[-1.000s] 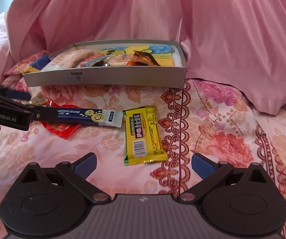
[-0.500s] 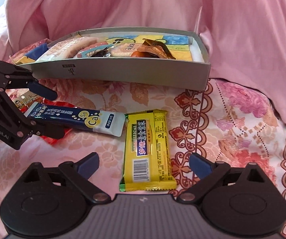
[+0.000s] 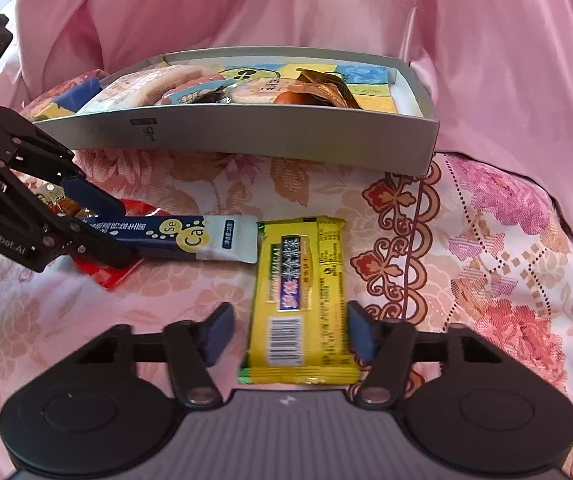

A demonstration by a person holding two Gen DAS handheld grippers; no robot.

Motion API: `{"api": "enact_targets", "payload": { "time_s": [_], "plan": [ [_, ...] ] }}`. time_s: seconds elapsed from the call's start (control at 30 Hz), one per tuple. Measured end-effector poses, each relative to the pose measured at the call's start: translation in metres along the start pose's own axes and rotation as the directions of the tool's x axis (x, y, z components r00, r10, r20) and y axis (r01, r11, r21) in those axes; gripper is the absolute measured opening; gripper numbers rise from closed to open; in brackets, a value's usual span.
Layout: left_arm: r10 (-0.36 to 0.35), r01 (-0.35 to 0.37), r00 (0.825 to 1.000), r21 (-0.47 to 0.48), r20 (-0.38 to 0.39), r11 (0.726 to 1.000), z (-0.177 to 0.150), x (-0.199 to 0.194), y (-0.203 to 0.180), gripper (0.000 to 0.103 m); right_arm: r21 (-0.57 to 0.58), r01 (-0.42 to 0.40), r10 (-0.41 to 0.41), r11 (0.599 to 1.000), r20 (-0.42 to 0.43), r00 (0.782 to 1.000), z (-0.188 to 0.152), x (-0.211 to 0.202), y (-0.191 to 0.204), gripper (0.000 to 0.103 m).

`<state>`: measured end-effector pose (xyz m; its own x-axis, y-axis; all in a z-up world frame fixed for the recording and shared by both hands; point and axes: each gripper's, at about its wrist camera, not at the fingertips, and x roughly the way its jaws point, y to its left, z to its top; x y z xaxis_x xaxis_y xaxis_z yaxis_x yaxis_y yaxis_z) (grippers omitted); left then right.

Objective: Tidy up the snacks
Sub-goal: 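Grasp the blue calcium stick packet with the left tool while the right tool grasps the yellow wafer bar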

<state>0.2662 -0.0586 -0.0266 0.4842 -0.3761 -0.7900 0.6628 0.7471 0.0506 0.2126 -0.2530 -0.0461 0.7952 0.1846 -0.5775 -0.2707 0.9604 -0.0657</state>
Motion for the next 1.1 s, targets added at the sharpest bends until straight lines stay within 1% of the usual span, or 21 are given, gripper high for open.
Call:
{"api": "enact_targets", "payload": {
  "time_s": [0.1, 0.17, 0.27, 0.37, 0.47, 0.63, 0.73, 0.8, 0.83, 0.9, 0.97, 1.03, 1.07, 1.1],
  "plan": [
    [0.019, -0.021, 1.000, -0.076, -0.025, 0.997, -0.008, -0.007, -0.013, 0.036, 0.019, -0.006, 0.006, 1.000, -0.014, 1.000, -0.003, -0.006, 0.001, 0.053],
    [0.037, -0.041, 0.999, -0.124, -0.036, 0.991, -0.017, -0.011, -0.023, 0.036, 0.027, -0.013, 0.014, 1.000, -0.026, 1.000, -0.007, -0.013, 0.004, 0.052],
    [0.052, -0.060, 0.998, -0.224, -0.042, 0.973, -0.035, -0.019, -0.035, 0.036, 0.036, -0.023, 0.024, 0.999, -0.039, 0.999, -0.016, -0.025, 0.009, 0.052],
    [0.078, -0.084, 0.996, -0.289, -0.033, 0.954, -0.051, -0.031, -0.045, 0.036, 0.048, -0.038, 0.040, 0.998, -0.053, 0.998, -0.025, -0.038, 0.013, 0.052],
    [0.077, -0.086, 0.996, -0.345, -0.040, 0.935, -0.066, -0.043, -0.052, 0.036, 0.039, -0.053, 0.055, 0.998, -0.064, 0.996, -0.032, -0.053, 0.018, 0.052],
    [0.084, -0.098, 0.995, -0.333, -0.058, 0.938, -0.074, -0.051, -0.062, 0.037, 0.028, -0.083, 0.085, 0.996, -0.083, 0.993, -0.040, -0.073, 0.023, 0.053],
    [0.110, -0.124, 0.992, -0.313, -0.062, 0.942, -0.070, -0.047, -0.059, 0.044, 0.016, -0.080, 0.081, 0.997, -0.082, 0.993, -0.041, -0.076, 0.026, 0.055],
    [0.124, -0.136, 0.991, -0.305, -0.057, 0.943, -0.066, -0.043, -0.056, 0.053, 0.023, -0.078, 0.080, 0.997, -0.080, 0.994, -0.040, -0.074, 0.026, 0.057],
    [0.121, -0.132, 0.991, -0.307, -0.056, 0.942, -0.064, -0.040, -0.054, 0.054, 0.026, -0.079, 0.081, 0.997, -0.074, 0.994, -0.040, -0.072, 0.026, 0.058],
    [0.109, -0.121, 0.992, -0.320, -0.056, 0.940, -0.062, -0.035, -0.049, 0.057, 0.027, -0.082, 0.083, 0.996, -0.062, 0.995, -0.038, -0.068, 0.028, 0.063],
    [0.103, -0.113, 0.994, -0.336, -0.048, 0.935, -0.061, -0.032, -0.046, 0.057, 0.024, -0.087, 0.088, 0.996, -0.047, 0.995, -0.037, -0.062, 0.030, 0.068],
    [0.102, -0.110, 0.994, -0.348, -0.041, 0.931, -0.061, -0.031, -0.045, 0.057, 0.020, -0.085, 0.086, 0.996, -0.028, 0.996, -0.036, -0.057, 0.033, 0.072],
    [0.107, -0.113, 0.994, -0.350, -0.038, 0.930, -0.062, -0.031, -0.046, 0.056, 0.019, -0.083, 0.083, 0.996, -0.019, 0.996, -0.037, -0.054, 0.034, 0.072],
    [0.110, -0.115, 0.993, -0.349, -0.034, 0.930, -0.062, -0.031, -0.048, 0.052, 0.024, -0.079, 0.080, 0.997, -0.014, 0.997, -0.038, -0.051, 0.034, 0.072]
  ]
}}
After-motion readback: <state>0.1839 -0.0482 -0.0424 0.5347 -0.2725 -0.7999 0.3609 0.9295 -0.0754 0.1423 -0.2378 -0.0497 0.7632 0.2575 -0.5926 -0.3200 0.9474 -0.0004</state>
